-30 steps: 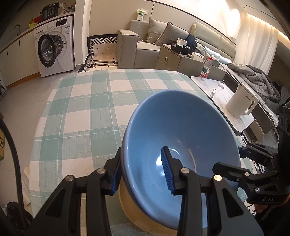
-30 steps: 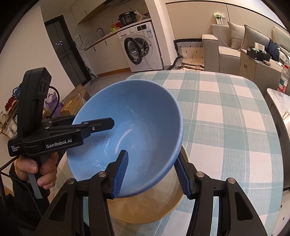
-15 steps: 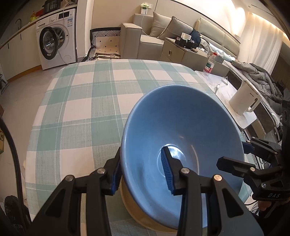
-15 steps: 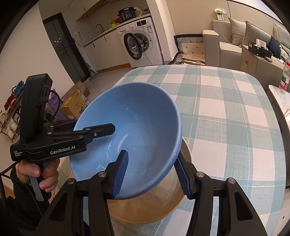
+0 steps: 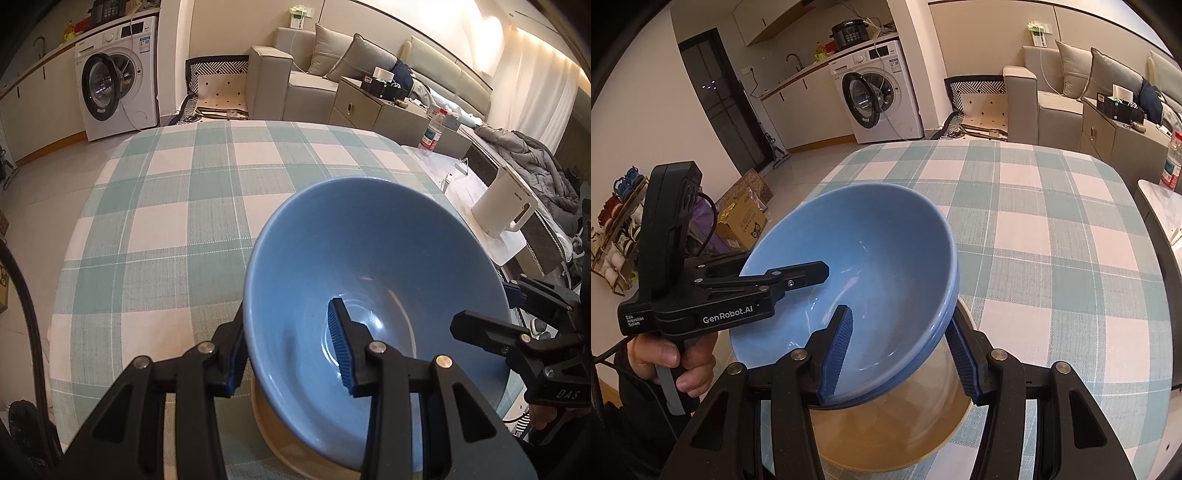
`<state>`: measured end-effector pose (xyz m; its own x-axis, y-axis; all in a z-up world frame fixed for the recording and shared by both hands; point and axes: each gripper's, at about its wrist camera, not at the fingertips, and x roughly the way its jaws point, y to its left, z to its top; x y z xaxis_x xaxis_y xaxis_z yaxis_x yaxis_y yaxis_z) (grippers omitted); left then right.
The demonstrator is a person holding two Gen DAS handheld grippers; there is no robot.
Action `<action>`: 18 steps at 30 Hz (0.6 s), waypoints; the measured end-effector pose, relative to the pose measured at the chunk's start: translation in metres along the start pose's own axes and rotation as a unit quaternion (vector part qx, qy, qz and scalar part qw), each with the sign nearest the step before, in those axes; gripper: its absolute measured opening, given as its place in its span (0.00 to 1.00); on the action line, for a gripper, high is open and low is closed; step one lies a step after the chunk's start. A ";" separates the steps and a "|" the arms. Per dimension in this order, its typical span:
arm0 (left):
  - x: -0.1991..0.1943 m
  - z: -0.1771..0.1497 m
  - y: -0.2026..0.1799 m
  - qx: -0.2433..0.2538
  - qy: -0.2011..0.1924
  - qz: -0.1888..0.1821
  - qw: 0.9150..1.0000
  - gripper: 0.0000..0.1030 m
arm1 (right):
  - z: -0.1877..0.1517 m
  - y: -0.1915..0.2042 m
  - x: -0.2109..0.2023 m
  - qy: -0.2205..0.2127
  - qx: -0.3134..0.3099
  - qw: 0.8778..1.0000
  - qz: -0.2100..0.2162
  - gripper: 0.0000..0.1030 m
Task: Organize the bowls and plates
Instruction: 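Lower the blue bowl stack onto the cream plate stack, then open both tools to release the bowl stack rim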
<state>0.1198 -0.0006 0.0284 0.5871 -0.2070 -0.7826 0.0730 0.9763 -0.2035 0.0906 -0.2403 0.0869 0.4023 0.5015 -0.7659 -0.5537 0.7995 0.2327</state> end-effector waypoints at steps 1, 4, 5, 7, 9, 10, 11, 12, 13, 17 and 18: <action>0.001 0.000 -0.001 0.001 0.001 0.002 1.000 0.37 | 0.000 0.000 0.000 0.001 0.000 1.000 0.000 0.52; 0.002 0.000 -0.002 0.003 0.003 0.003 1.000 0.37 | -0.001 -0.001 0.001 0.003 -0.002 1.000 -0.002 0.52; 0.001 0.000 -0.002 0.003 0.002 0.001 1.000 0.37 | -0.002 -0.002 0.001 0.003 -0.001 1.000 -0.002 0.52; 0.000 -0.001 -0.002 0.003 0.000 -0.002 1.000 0.37 | -0.003 -0.002 0.000 0.003 0.001 1.000 -0.001 0.52; 0.000 0.000 -0.002 0.002 0.001 -0.002 1.000 0.40 | -0.003 -0.002 0.000 0.002 0.002 1.000 0.000 0.52; 0.000 0.000 -0.001 0.002 0.002 -0.004 1.000 0.41 | -0.004 -0.002 0.000 0.000 0.002 1.000 0.000 0.52; 0.000 0.000 -0.001 0.002 0.002 -0.006 1.000 0.43 | -0.004 -0.002 0.000 -0.001 0.002 1.000 0.000 0.52; 0.000 -0.001 -0.001 0.001 0.002 -0.009 1.000 0.44 | -0.005 -0.002 0.000 -0.002 0.001 1.000 0.000 0.53; -0.001 -0.001 -0.001 0.002 0.002 -0.010 1.000 0.50 | -0.005 -0.002 0.000 -0.003 0.001 1.000 -0.001 0.55; -0.002 -0.002 -0.001 0.003 0.002 0.000 1.000 0.59 | -0.007 -0.006 -0.003 -0.015 0.009 1.000 -0.001 0.71; -0.003 -0.002 0.000 0.001 0.002 0.002 1.000 0.60 | -0.007 -0.007 -0.004 -0.017 0.010 1.000 -0.002 0.76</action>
<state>0.1165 -0.0005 0.0297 0.5848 -0.2041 -0.7851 0.0734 0.9772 -0.1993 0.0883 -0.2504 0.0844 0.4290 0.5096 -0.7458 -0.5382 0.8073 0.2420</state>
